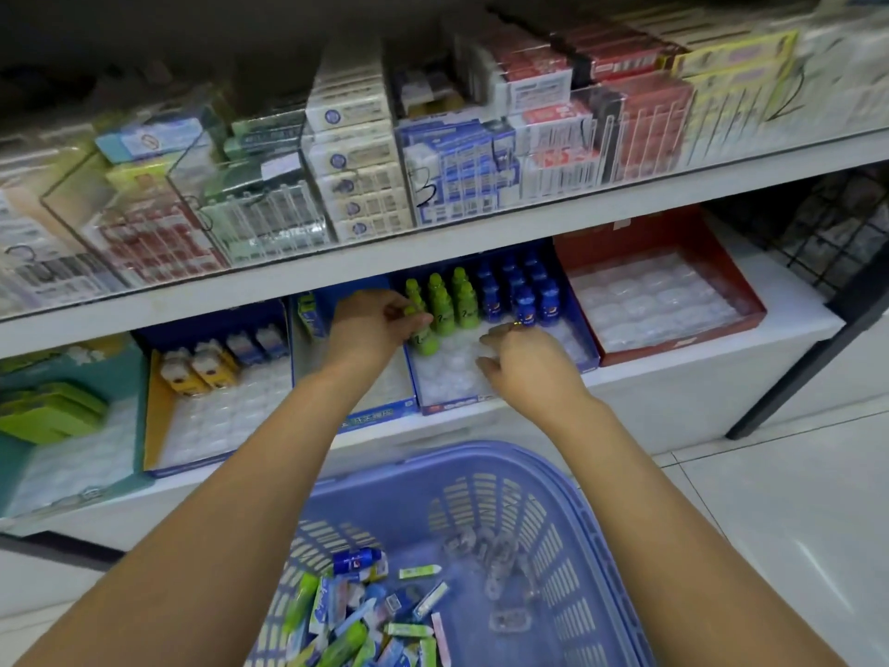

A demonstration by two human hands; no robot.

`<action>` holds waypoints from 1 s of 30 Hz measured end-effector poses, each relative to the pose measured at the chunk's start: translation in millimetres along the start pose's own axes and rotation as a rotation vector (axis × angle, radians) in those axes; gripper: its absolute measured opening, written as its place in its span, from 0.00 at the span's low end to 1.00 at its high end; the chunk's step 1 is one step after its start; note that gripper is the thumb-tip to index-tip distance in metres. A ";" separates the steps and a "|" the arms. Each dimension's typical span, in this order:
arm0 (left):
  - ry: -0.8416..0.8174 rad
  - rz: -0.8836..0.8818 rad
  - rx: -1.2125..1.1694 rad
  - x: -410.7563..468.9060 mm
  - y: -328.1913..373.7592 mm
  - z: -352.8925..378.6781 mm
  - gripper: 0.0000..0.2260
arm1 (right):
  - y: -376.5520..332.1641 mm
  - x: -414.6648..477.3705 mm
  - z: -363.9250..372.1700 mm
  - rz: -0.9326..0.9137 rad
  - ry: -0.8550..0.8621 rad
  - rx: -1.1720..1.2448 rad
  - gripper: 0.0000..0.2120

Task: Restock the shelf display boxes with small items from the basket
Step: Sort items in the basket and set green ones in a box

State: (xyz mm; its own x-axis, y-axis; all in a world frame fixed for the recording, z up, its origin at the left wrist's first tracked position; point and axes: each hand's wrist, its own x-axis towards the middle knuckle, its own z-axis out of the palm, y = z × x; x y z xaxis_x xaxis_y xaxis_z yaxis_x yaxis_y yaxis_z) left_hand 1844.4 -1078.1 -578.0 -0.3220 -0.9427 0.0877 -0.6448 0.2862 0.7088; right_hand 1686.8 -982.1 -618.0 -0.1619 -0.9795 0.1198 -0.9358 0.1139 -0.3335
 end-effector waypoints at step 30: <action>-0.451 -0.113 0.492 -164.2 -74.8 -37.7 0.12 | -99.7 -90.6 51.0 -0.149 -0.720 0.228 0.09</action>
State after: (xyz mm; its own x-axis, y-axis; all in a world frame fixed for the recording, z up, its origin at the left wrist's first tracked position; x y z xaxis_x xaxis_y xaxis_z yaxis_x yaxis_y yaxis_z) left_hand 1971.7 -951.2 -619.0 -0.4234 -0.8379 -0.3444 -0.8974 0.3359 0.2859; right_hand 1810.7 -913.2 -643.3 0.2771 -0.8575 -0.4335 -0.8317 0.0119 -0.5551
